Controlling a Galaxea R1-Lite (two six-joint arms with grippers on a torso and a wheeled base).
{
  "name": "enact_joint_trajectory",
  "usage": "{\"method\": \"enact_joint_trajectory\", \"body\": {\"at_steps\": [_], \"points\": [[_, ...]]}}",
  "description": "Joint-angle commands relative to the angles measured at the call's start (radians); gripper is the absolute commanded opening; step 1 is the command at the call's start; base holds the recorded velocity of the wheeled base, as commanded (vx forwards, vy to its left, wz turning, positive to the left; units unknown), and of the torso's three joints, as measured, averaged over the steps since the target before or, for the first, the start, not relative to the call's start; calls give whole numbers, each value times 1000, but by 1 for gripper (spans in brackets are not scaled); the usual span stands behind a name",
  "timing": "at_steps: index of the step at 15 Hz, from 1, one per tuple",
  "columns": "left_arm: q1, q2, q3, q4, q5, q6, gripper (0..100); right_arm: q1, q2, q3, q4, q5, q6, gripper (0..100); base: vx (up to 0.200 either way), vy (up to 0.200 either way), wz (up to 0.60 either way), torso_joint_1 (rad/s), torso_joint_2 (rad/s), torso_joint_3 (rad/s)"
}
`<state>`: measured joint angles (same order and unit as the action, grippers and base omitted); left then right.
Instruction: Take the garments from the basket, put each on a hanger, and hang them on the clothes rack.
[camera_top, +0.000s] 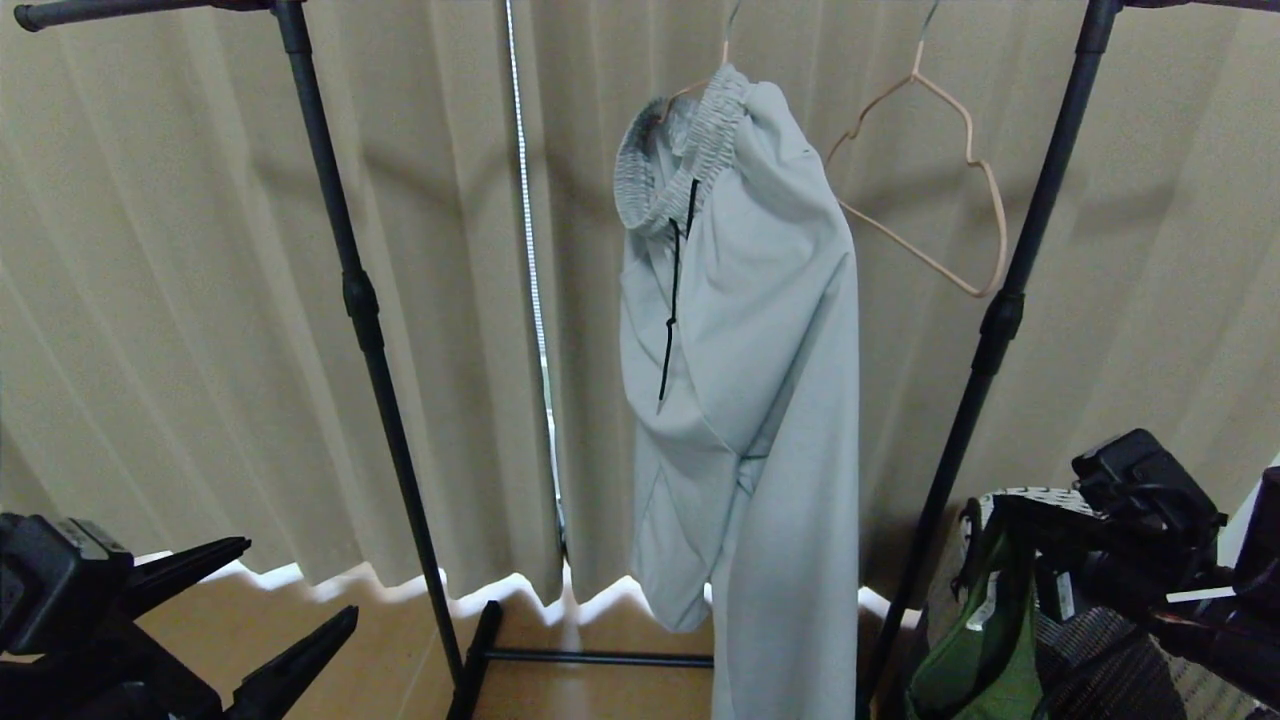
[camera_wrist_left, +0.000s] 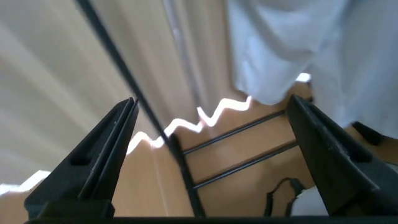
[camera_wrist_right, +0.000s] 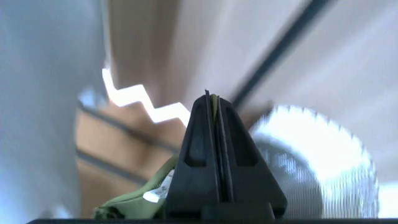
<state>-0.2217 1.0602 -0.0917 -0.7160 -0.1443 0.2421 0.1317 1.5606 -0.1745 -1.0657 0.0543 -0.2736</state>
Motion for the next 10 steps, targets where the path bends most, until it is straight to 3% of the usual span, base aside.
{"method": "enact_joint_trajectory", "body": {"at_steps": [1, 3, 4, 9, 10], "points": [[-45, -74, 23, 0, 0, 0, 100, 20, -120, -53, 95, -1, 1, 0, 0, 0, 0, 0, 0, 0], [-70, -83, 17, 1, 0, -1, 100, 28, -169, -122, 221, 1, 2, 0, 0, 0, 0, 0, 0, 0], [-76, -80, 6, 1, 0, -1, 100, 52, -194, -172, 303, 1, 2, 0, -200, 0, 0, 7, 12, 2], [-77, -11, -26, 1, 0, -3, 100, 138, -206, -249, 388, -1, 2, 0, -200, 0, 0, 8, 1, 1], [-77, 21, -42, 1, 0, -1, 100, 158, -205, -260, 388, -1, 2, 0, 0, 0, 0, 0, 0, 0]]}}
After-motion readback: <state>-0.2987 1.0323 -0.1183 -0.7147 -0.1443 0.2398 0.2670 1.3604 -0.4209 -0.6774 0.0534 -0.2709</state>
